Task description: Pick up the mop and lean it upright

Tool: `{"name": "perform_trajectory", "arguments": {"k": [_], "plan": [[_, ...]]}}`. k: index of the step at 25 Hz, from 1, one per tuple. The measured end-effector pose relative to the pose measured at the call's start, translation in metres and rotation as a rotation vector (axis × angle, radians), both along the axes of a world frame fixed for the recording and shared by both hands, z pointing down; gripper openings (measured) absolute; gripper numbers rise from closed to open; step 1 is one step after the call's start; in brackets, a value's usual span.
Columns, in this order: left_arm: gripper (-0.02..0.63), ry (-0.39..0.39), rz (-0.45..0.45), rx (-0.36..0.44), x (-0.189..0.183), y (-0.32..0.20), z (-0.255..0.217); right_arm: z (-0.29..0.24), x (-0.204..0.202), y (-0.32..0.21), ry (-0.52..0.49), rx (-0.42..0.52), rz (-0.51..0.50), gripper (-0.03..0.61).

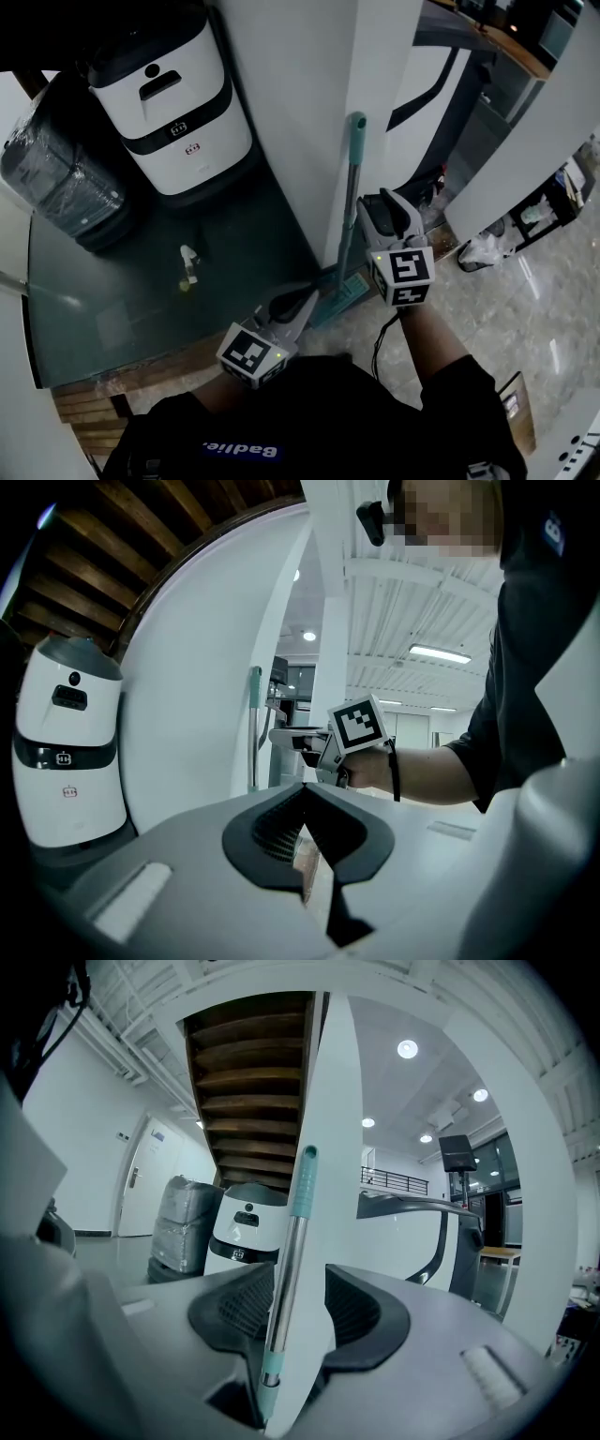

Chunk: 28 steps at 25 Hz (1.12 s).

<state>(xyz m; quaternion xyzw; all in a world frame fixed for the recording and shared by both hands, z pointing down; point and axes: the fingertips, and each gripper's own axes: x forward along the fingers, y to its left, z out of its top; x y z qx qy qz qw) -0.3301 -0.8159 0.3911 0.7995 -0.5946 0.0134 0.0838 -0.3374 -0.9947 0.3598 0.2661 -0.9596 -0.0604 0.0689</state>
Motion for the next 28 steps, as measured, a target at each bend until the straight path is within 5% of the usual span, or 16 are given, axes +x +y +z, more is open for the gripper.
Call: {"name": "perform_trajectory", "arguments": {"k": [18,28], "plan": [[0.020,0.028,0.163,0.014,0.033,-0.013,-0.005,0.008,0.072,0.010,-0.042,-0.024,0.167,0.023],[0.020,0.053,0.301,0.037,0.036,0.002,-0.007,0.014,0.103,0.042,-0.066,-0.068,0.319,0.006]]}}
